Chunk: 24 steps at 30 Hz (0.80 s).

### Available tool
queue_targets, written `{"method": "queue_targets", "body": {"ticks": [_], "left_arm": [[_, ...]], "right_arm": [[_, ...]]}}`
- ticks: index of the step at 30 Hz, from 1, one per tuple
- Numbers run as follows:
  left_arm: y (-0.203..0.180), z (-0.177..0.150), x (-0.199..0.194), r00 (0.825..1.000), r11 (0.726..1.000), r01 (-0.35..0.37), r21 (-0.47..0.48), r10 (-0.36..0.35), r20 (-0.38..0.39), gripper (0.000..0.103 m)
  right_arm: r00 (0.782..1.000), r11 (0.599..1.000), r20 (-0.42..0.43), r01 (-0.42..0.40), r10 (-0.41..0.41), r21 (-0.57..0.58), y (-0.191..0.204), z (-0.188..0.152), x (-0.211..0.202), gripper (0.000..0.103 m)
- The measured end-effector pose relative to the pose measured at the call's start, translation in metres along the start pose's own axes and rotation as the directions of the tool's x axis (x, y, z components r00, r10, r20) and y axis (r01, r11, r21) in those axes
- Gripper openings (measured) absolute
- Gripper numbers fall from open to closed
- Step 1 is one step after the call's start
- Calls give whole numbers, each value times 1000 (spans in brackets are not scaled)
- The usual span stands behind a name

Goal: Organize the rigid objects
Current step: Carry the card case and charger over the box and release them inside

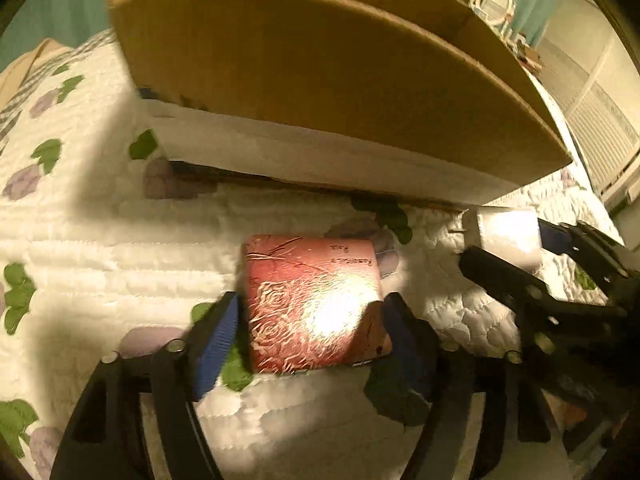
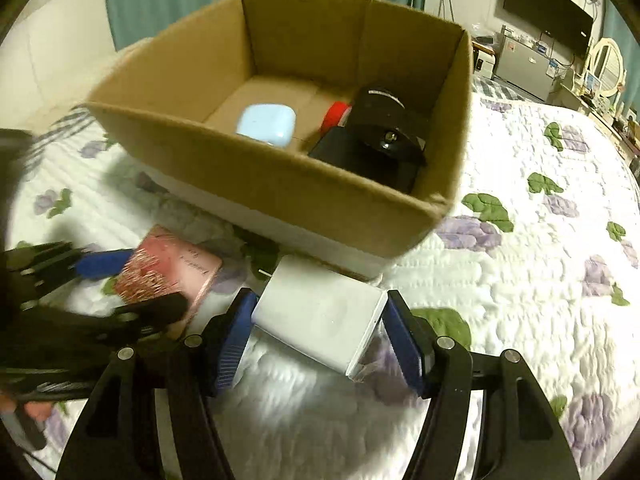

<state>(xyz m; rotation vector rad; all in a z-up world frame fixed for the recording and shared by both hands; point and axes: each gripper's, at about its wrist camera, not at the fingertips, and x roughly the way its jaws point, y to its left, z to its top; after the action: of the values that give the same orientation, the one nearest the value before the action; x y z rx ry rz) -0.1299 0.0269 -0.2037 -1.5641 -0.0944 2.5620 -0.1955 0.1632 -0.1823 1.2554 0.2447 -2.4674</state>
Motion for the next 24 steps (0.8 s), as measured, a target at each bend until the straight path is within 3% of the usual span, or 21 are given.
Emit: {"method": "queue_targets", "body": {"ticks": [7, 10, 12, 16, 17, 20, 23, 24], "left_arm": [[-18, -12, -10, 998, 997, -45, 63, 43, 36, 73], [-29, -18, -21, 998, 996, -29, 82, 24, 59, 72], [-38, -20, -28, 995, 992, -59, 110, 50, 87, 36], [-54, -25, -37, 995, 992, -51, 119, 40, 93, 30], [-44, -26, -42, 995, 993, -47, 111, 37, 91, 30], [-35, -4, -41, 995, 996, -30, 80, 22, 97, 24], [-45, -9, -65, 991, 992, -17, 121, 0, 134, 17], [-45, 11, -69, 991, 991, -10, 130, -8, 137, 16]], "right_arm": [[999, 999, 23, -27, 26, 40, -13, -4, -13, 65], [998, 997, 60, -38, 33, 69, -24, -4, -28, 65], [996, 996, 85, -39, 32, 85, -31, -7, -40, 65], [992, 992, 118, -50, 36, 120, -37, 0, -53, 65], [992, 991, 117, -53, 39, 123, -37, 5, -52, 65], [992, 991, 120, -55, 40, 125, -32, 6, -52, 65], [991, 991, 129, -57, 42, 118, -33, 7, -55, 65], [991, 992, 131, -58, 42, 115, -36, 6, -57, 65]]}}
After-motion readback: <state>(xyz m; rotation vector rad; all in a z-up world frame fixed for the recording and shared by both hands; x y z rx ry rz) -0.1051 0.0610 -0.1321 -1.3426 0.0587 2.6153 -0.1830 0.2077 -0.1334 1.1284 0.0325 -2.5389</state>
